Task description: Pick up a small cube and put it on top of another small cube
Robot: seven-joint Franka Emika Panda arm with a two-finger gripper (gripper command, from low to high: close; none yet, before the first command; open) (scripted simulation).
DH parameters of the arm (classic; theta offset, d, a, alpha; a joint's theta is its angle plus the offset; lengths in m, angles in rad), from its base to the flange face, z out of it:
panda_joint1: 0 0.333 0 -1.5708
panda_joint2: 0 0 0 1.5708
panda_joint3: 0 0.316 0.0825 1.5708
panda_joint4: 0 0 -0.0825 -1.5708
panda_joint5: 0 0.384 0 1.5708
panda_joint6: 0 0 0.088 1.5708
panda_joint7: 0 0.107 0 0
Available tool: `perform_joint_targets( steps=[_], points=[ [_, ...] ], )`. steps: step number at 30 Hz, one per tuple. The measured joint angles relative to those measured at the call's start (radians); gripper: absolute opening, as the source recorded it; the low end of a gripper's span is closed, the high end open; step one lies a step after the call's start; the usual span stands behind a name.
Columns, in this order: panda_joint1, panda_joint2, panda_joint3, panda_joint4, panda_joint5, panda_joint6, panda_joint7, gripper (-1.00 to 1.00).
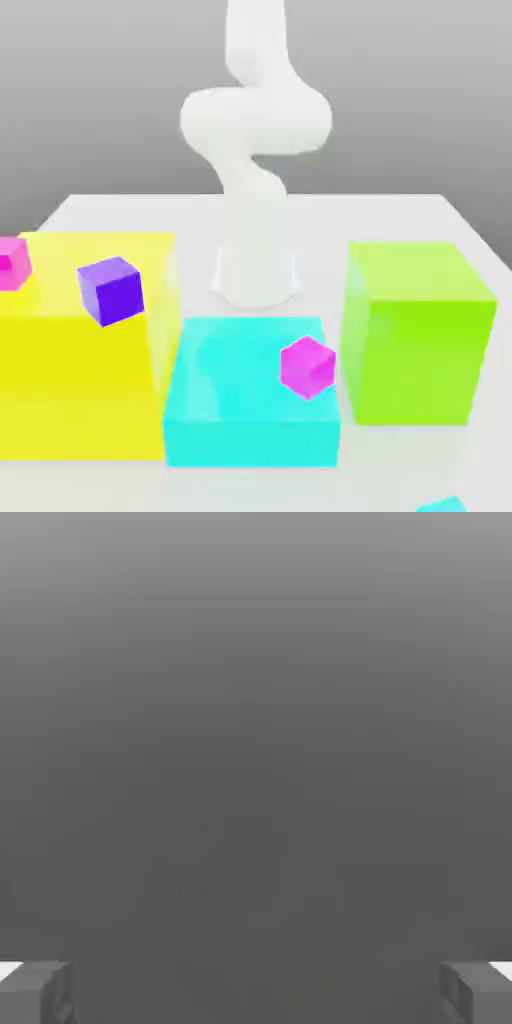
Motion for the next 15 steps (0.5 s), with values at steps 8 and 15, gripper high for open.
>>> perform_joint_targets(
  steps=[8, 15],
  points=[
    [0.133, 0.285, -0.048, 0.040, -0.008, 0.063, -0.342, 0.00],
    [0.215, 0.529, -0.065, 0.075, 0.018, 0.116, -0.659, 0.00]
  ],
)
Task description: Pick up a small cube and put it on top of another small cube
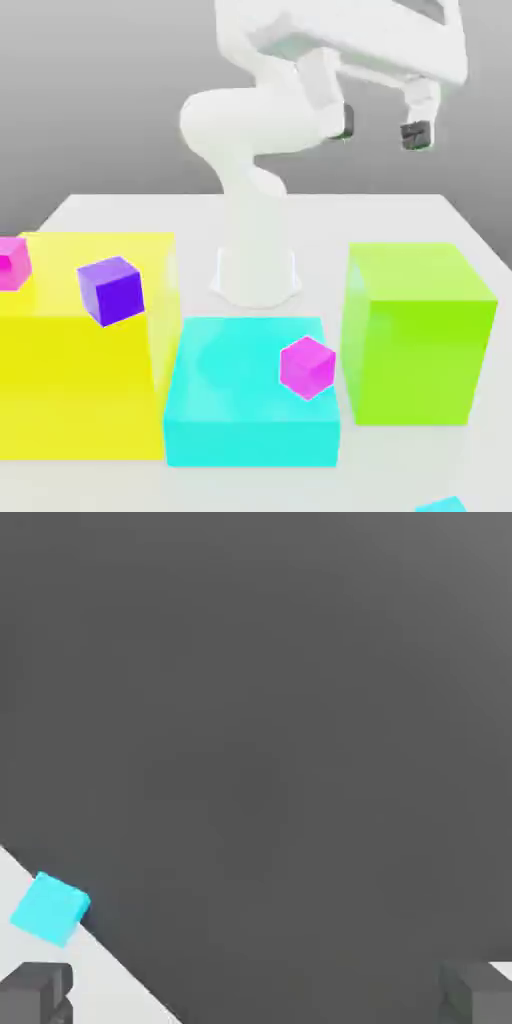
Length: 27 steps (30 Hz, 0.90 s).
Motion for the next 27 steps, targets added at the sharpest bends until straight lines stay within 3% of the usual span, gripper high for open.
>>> perform_joint_targets(
  steps=[10, 17, 21, 22, 27],
  points=[
    [0.052, 0.350, 0.048, 0.049, 0.024, 0.077, -0.443, 0.00],
    [0.047, 0.589, 0.117, 0.082, -0.031, 0.130, -0.697, 0.00],
    [0.051, 0.737, 0.123, 0.112, -0.054, 0.222, -0.733, 0.00],
    [0.052, 0.766, 0.121, 0.118, -0.056, 0.244, -0.733, -1.00],
    [0.052, 0.766, 0.121, 0.118, -0.056, 0.241, -0.733, -1.00]
  ],
)
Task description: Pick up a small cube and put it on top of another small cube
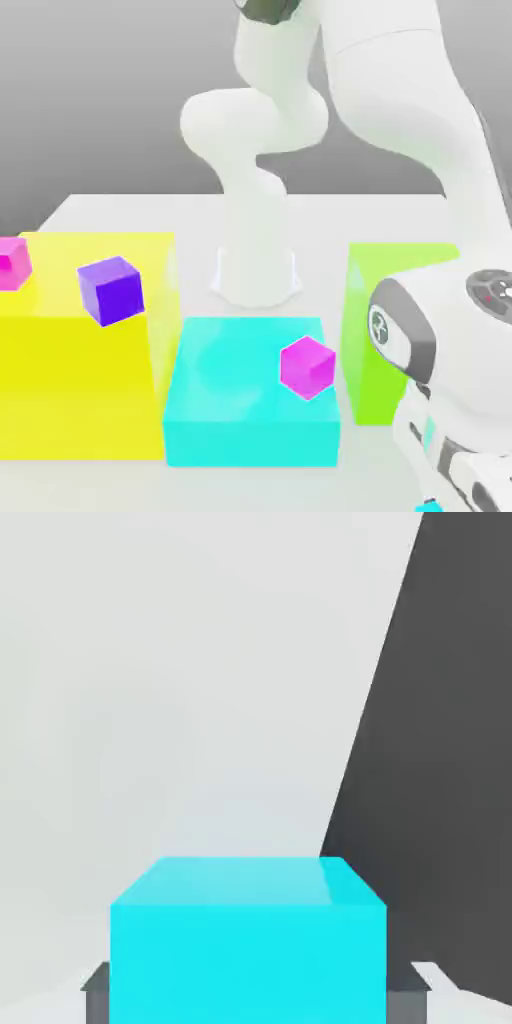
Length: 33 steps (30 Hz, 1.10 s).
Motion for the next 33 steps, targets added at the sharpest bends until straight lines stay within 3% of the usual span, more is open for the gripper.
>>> perform_joint_targets(
  steps=[7, 28, 33],
  points=[
    [-0.013, -0.152, 0.009, -0.050, 0.010, -0.103, -0.009, -1.00],
    [-0.108, -0.910, -0.053, -0.626, 0.041, -0.285, -0.047, -1.00],
    [-0.113, -0.850, -0.059, -0.701, 0.042, -0.149, -0.049, -1.00]
  ],
)
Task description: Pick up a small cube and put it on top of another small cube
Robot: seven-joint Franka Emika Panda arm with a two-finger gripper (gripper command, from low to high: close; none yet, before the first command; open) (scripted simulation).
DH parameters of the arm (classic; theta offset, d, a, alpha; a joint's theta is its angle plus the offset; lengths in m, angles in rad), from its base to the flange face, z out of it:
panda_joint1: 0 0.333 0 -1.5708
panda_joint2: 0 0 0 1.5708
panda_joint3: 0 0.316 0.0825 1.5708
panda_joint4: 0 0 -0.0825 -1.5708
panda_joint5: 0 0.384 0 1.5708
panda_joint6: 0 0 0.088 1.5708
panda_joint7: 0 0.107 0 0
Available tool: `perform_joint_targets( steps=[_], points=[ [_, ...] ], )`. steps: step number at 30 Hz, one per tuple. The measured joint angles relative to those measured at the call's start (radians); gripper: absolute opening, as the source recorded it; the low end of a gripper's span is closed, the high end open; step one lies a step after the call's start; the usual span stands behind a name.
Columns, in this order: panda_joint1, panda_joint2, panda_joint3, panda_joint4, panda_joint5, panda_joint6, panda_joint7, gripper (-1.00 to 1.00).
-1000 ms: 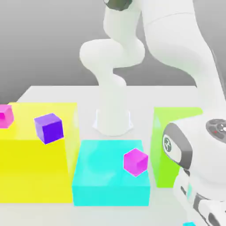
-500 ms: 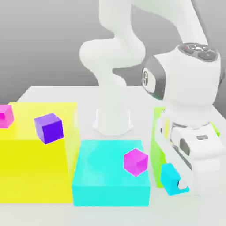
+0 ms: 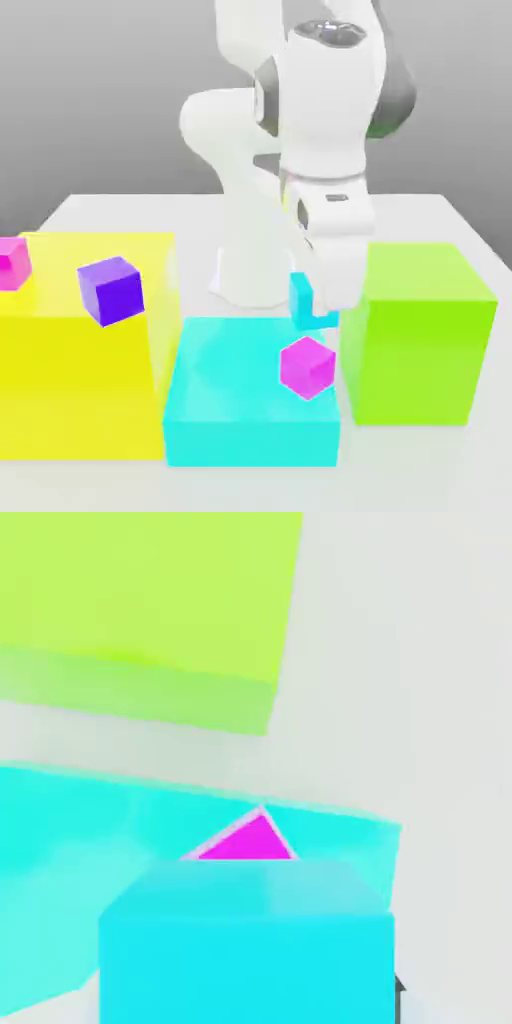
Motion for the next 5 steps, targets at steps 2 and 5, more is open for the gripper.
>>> perform_joint_targets(
  steps=[2, 5],
  points=[
    [0.000, 0.053, -0.001, -0.016, 0.000, 0.069, -0.001, 1.00],
    [0.000, 0.053, -0.001, -0.016, 0.000, 0.069, -0.001, 1.00]
  ],
)
